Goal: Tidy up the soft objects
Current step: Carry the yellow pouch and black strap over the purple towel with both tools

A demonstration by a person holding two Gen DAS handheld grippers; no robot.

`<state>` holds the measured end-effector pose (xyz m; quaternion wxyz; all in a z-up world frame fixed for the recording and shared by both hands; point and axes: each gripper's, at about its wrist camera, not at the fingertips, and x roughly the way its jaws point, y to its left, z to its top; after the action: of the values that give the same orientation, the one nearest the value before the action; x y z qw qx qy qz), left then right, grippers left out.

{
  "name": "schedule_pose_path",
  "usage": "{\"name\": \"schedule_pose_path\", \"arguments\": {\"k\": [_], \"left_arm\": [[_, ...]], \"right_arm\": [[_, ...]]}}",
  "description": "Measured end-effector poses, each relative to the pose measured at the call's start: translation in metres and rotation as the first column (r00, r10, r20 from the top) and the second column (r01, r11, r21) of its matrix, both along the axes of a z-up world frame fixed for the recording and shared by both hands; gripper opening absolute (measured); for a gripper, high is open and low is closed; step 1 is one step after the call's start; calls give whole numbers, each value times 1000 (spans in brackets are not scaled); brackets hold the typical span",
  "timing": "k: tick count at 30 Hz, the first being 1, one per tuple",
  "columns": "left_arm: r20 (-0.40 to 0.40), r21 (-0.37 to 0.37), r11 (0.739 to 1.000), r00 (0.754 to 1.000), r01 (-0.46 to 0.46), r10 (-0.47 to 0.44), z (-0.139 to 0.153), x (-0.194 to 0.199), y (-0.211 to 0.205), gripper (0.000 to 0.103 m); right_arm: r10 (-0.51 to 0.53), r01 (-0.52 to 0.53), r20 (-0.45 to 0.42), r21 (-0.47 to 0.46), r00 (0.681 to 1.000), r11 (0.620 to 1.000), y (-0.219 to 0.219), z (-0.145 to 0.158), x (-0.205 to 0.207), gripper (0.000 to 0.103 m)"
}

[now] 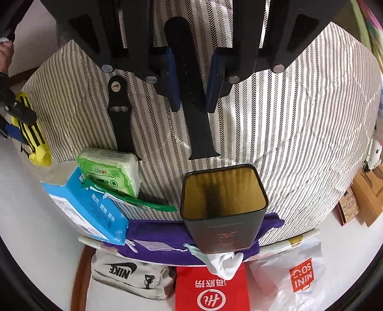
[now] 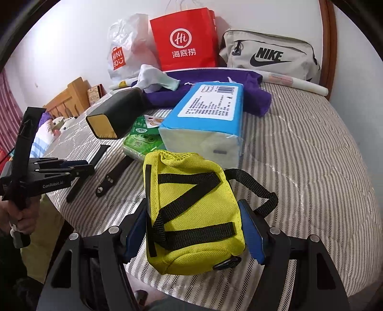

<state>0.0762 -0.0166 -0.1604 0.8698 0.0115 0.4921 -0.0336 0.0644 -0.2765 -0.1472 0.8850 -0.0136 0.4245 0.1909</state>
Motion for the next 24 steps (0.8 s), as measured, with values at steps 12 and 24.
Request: {"name": "schedule_pose_path", "arguments": {"k": [12, 24], "left_arm": [[22, -78, 997, 1000, -7, 9, 1, -6, 11, 20], [57, -115, 993, 998, -25, 32, 28, -18, 23, 20]], "right_arm": [[8, -8, 2, -30, 1000, 1000, 7, 9, -7, 71], [34, -33, 31, -8, 999, 999, 13, 29, -15, 69]]}}
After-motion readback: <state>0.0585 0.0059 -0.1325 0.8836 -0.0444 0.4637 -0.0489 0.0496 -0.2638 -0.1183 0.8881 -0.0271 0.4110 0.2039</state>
